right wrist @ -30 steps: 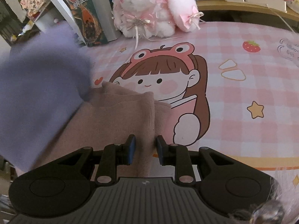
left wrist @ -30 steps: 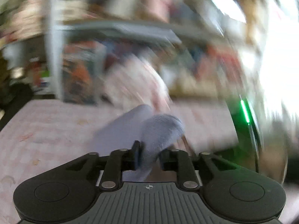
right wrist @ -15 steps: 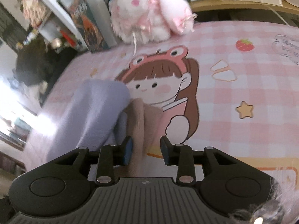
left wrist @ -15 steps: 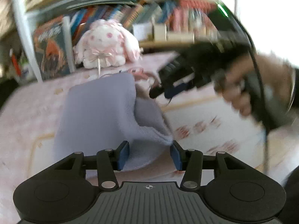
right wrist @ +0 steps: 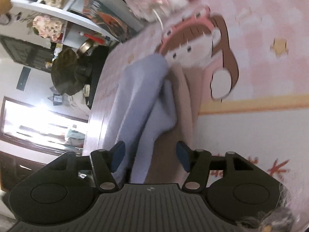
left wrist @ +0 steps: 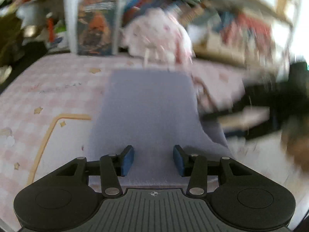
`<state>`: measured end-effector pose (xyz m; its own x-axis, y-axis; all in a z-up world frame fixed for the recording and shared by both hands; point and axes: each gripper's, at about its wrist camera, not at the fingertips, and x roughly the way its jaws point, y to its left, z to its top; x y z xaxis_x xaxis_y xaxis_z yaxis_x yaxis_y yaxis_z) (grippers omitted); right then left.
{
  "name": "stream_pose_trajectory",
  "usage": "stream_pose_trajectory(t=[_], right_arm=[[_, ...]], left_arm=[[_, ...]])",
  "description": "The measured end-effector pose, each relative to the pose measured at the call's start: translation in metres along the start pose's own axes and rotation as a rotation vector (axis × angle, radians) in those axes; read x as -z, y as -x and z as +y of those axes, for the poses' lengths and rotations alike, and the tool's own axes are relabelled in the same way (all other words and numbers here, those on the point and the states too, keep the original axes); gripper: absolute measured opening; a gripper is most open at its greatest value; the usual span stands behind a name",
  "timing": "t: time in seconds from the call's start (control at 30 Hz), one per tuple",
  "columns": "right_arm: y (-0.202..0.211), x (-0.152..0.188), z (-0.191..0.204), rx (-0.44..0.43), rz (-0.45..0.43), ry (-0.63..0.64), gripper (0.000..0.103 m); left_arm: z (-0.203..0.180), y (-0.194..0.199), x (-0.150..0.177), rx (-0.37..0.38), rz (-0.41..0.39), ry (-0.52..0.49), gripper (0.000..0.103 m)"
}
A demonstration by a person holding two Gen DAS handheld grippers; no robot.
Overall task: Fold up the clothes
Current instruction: 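Open the left tool and withdraw it while the right tool holds the taupe edge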
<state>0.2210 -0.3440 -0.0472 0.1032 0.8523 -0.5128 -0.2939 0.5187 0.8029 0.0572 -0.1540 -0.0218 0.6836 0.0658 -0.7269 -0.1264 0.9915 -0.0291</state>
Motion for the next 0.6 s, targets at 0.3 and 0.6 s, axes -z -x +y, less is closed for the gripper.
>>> stream_pose_trajectory(t=[0.3,0.6], right_arm=[[-0.006,0.002,0.009,-0.142,-0.090,-0.016,0.057],[0.005,0.009,0.018,-0.133,-0.177,0.077,0.051]], left_arm=[[0.003,-0.002,0.012,0.031,0.010,0.017,0.043],[0.003,-0.004,0.010,0.041,0.027,-0.024,0.044]])
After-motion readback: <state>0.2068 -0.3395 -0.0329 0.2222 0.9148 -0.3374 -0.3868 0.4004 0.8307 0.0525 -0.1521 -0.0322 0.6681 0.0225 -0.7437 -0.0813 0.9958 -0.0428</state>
